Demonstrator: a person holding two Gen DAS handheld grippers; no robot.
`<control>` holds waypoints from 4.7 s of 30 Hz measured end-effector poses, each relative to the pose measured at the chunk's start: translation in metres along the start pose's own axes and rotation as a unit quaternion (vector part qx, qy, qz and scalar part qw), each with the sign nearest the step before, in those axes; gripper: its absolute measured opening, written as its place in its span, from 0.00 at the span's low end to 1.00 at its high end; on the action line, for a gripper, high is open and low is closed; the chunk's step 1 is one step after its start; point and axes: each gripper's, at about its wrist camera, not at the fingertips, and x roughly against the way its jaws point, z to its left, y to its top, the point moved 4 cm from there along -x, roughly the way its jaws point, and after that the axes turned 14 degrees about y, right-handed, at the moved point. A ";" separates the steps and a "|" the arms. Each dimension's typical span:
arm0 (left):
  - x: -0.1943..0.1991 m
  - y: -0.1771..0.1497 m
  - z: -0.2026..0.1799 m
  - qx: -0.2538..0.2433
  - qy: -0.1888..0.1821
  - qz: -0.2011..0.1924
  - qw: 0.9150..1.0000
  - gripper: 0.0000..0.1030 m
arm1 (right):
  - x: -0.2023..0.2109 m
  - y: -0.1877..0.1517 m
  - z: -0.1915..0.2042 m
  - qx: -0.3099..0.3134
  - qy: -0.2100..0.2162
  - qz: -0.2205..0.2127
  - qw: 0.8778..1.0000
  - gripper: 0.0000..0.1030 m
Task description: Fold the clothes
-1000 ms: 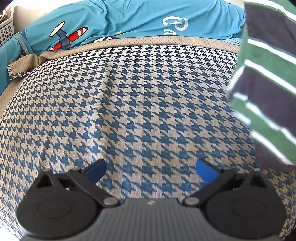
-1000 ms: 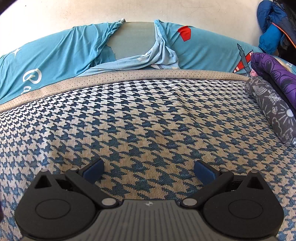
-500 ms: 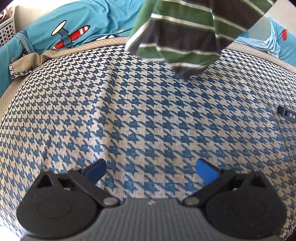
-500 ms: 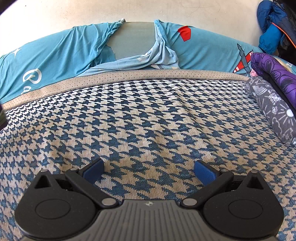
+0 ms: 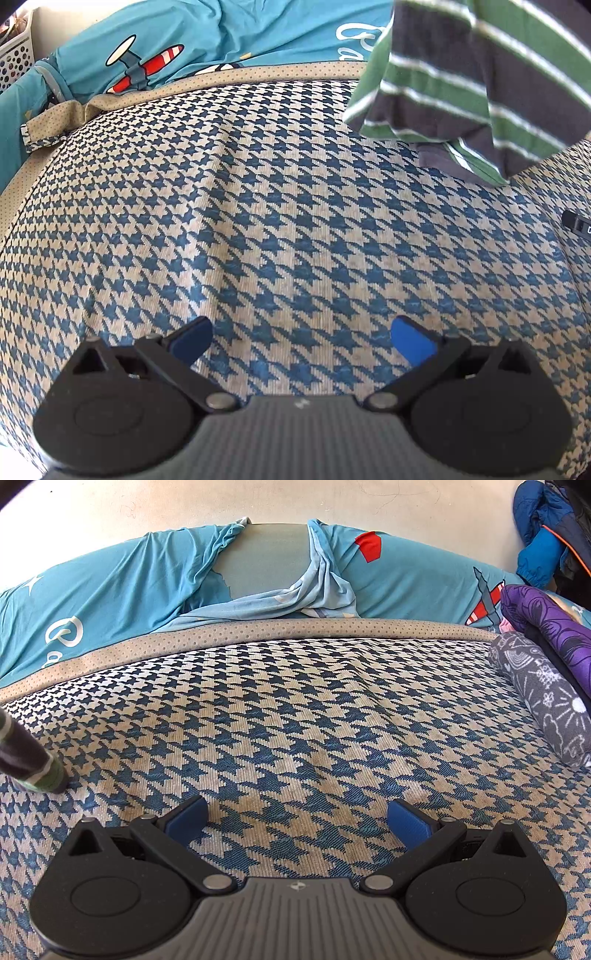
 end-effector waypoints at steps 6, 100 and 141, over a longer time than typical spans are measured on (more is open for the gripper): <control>-0.002 0.000 0.000 -0.001 0.004 0.005 1.000 1.00 | 0.000 0.000 0.001 0.000 0.000 0.000 1.000 1.00; 0.017 0.004 0.011 -0.007 -0.004 -0.004 1.000 1.00 | 0.001 0.002 -0.002 0.000 0.000 0.000 1.000 1.00; 0.012 0.003 0.010 -0.006 0.003 0.013 1.000 1.00 | -0.002 0.001 -0.001 0.001 -0.001 0.000 1.000 1.00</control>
